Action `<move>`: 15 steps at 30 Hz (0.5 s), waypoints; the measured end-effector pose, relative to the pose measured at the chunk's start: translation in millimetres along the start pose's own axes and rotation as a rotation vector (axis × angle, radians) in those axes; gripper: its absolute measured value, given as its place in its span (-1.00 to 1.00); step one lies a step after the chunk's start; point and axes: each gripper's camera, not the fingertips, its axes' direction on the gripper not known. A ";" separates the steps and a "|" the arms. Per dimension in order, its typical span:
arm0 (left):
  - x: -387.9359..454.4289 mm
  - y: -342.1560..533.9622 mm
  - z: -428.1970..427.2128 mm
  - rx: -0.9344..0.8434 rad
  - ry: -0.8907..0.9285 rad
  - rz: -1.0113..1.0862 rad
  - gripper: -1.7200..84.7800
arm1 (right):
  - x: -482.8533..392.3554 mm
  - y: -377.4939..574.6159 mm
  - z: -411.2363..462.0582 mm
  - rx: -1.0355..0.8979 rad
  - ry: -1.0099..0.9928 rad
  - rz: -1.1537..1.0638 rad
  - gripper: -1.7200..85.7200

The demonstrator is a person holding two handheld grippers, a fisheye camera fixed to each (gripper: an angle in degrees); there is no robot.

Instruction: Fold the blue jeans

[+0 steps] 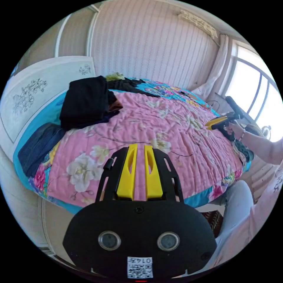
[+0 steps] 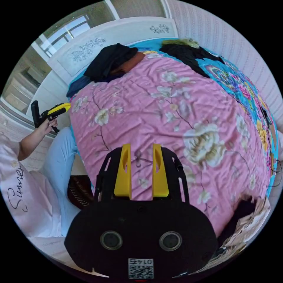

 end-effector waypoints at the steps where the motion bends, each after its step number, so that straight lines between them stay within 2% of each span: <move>1: -16.4 3.5 -10.2 0.015 -0.017 -0.034 -0.83 | -16.0 -9.2 8.7 0.016 -0.016 -0.034 -0.80; 3: -78.7 18.5 -47.5 0.059 -0.132 -0.139 -0.79 | -80.3 -46.6 41.8 0.077 -0.054 -0.163 -0.80; 8: -195.6 48.1 -98.1 0.069 -0.358 -0.348 -0.75 | -190.8 -118.9 109.8 0.039 -0.127 -0.342 -0.77; 12: -282.6 61.0 -120.1 0.064 -0.433 -0.528 -0.73 | -267.1 -170.5 156.6 0.078 -0.110 -0.416 -0.66; 15: -328.6 62.9 -130.7 0.142 -0.406 -0.631 -0.66 | -324.8 -198.9 195.2 0.088 -0.079 -0.470 -0.61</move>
